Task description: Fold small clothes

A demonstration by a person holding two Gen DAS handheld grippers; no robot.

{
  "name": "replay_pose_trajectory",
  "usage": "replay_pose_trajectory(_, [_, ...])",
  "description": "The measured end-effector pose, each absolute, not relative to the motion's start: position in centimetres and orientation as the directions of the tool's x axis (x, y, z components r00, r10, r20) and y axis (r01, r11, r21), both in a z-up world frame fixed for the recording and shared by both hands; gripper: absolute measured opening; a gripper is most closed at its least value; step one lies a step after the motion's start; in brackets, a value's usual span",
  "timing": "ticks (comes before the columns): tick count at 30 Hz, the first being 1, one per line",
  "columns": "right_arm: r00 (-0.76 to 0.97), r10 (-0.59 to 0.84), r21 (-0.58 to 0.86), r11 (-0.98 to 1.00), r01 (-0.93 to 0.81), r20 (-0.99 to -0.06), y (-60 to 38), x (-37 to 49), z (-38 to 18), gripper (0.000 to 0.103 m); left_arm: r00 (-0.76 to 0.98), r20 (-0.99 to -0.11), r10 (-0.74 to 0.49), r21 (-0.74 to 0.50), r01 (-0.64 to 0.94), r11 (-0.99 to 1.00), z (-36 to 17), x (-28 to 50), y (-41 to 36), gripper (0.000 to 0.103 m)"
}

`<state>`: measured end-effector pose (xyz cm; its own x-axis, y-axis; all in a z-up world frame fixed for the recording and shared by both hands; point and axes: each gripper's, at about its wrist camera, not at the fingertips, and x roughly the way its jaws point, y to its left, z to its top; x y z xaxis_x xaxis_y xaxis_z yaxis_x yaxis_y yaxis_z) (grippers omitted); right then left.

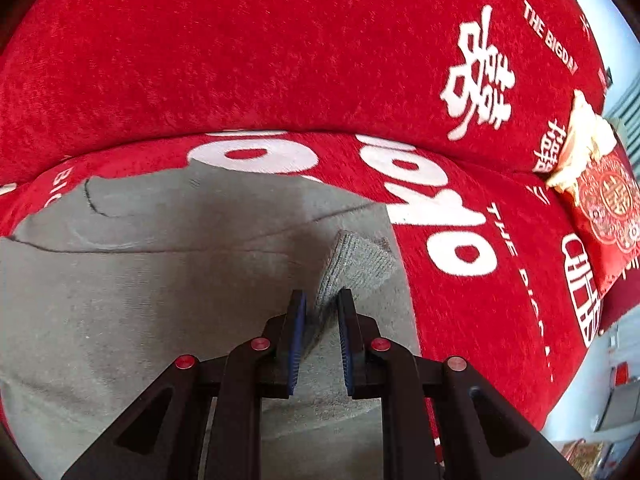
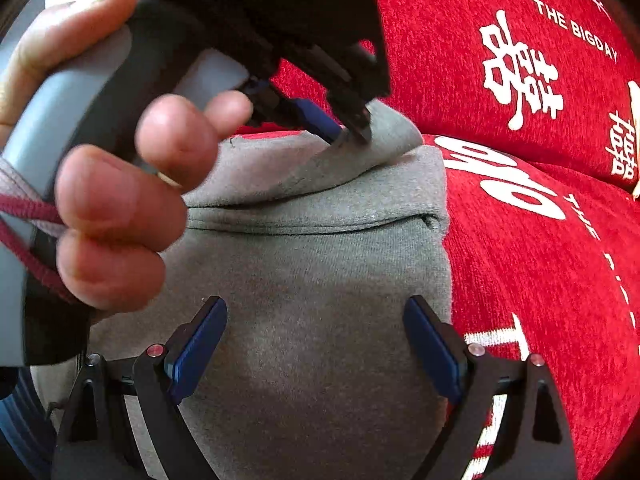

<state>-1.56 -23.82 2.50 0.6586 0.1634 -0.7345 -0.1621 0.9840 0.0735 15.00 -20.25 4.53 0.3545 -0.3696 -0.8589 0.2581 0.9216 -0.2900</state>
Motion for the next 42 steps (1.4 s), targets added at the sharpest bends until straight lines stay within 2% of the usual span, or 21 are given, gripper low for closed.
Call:
replay_pose_trajectory(5, [0.661, 0.171, 0.079, 0.983, -0.167, -0.730, -23.8, -1.6, 2.4, 0.092, 0.276, -0.836, -0.474, -0.397, 0.292, 0.870, 3.7, 15.0, -19.7, 0.018])
replay_pose_trajectory(7, [0.662, 0.183, 0.094, 0.981, -0.168, -0.727, -24.0, -1.6, 2.3, 0.092, 0.238, -0.847, -0.474, -0.401, 0.299, 0.866, 3.8, 15.0, -19.5, 0.047])
replay_pose_trajectory(8, [0.664, 0.186, 0.099, 0.981, -0.167, -0.724, -24.1, -1.5, 2.4, 0.092, 0.256, -0.848, -0.464, -0.383, 0.307, 0.871, 4.3, 14.6, -19.0, 0.067])
replay_pose_trajectory(10, [0.657, 0.202, 0.122, 0.979, -0.166, -0.726, -24.5, -1.5, 2.6, 0.092, 0.367, -0.818, -0.444, -0.337, 0.320, 0.885, 6.3, 13.6, -17.3, 0.067])
replay_pose_trajectory(13, [0.675, 0.191, 0.147, 0.982, -0.123, -0.713, -25.6, -1.2, 3.5, 0.093, 0.442, -0.758, -0.480, -0.374, 0.309, 0.874, 8.8, 12.7, -13.3, 0.070])
replay_pose_trajectory(15, [0.690, 0.165, 0.144, 0.986, -0.089, -0.704, -26.1, 0.0, 4.7, 0.093, 0.505, -0.765, -0.400, -0.294, 0.279, 0.914, 9.4, 12.4, -11.3, 0.088])
replay_pose_trajectory(18, [0.708, 0.167, 0.144, 0.985, -0.093, -0.686, -25.2, 2.0, 6.6, 0.093, 0.592, -0.796, -0.131, -0.063, 0.134, 0.989, 8.7, 12.7, -7.8, 0.089])
replay_pose_trajectory(20, [0.712, 0.189, 0.141, 0.982, -0.127, -0.676, -23.5, 4.4, 7.8, 0.093, 0.572, -0.817, -0.071, -0.050, 0.052, 0.997, 7.5, 13.3, -5.4, 0.089])
replay_pose_trajectory(24, [0.611, 0.233, 0.166, 0.972, -0.165, -0.757, -20.2, 10.6, 6.7, 0.092, 0.492, -0.869, -0.052, -0.088, -0.049, 0.995, 4.1, 14.2, -1.1, 0.089])
replay_pose_trajectory(28, [0.502, 0.104, 0.094, 0.995, -0.046, -0.858, -21.8, 11.6, 2.9, 0.092, 0.441, -0.896, -0.039, -0.063, -0.041, 0.997, 1.1, 12.9, 1.8, 0.089])
replay_pose_trajectory(31, [0.556, 0.094, 0.074, 0.996, -0.058, -0.826, -24.0, 8.8, 2.5, 0.092, 0.472, -0.880, -0.052, -0.059, 0.000, 0.998, 0.4, 11.0, 3.4, 0.089])
replay_pose_trajectory(35, [0.578, -0.013, -0.017, 1.000, -0.001, -0.816, -24.0, 6.2, 4.0, 0.093, 0.502, -0.862, -0.068, -0.077, 0.003, 0.997, 1.7, 10.3, 3.7, 0.089])
replay_pose_trajectory(39, [0.606, 0.017, 0.016, 1.000, -0.007, -0.795, -22.1, 7.3, 5.5, 0.095, 0.523, -0.843, -0.125, -0.105, 0.067, 0.992, 3.3, 10.6, 1.1, 0.089])
replay_pose_trajectory(42, [0.541, 0.049, 0.022, 0.998, -0.057, -0.840, -19.9, 10.2, 3.5, 0.098, 0.451, -0.888, -0.089, -0.060, 0.078, 0.995, 1.4, 12.9, -0.5, 0.089])
